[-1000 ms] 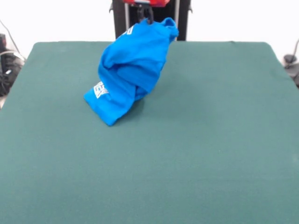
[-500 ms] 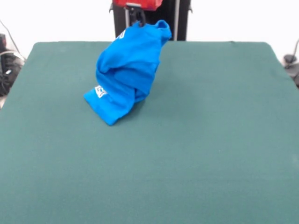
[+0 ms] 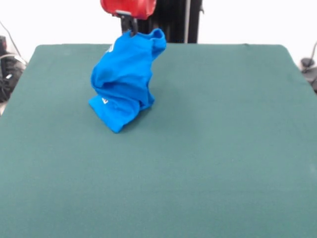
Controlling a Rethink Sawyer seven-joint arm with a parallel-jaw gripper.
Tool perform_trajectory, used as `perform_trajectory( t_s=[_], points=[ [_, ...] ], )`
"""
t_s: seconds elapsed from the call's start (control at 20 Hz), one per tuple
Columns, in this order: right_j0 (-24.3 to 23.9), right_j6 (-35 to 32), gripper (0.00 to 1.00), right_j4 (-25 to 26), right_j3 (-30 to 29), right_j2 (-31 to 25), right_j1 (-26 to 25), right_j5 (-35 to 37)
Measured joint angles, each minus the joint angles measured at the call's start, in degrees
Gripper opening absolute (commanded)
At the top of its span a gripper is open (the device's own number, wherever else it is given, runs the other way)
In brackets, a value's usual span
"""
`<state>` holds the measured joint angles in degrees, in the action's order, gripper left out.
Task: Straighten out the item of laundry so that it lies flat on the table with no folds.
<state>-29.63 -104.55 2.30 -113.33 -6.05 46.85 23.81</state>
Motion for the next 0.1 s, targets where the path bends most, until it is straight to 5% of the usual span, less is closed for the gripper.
perform_trajectory(
  t_s=[0.1],
  points=[
    [-0.3, 0.0, 0.00, 0.1, 0.7, 0.3, -0.3, 0.0]
  ],
)
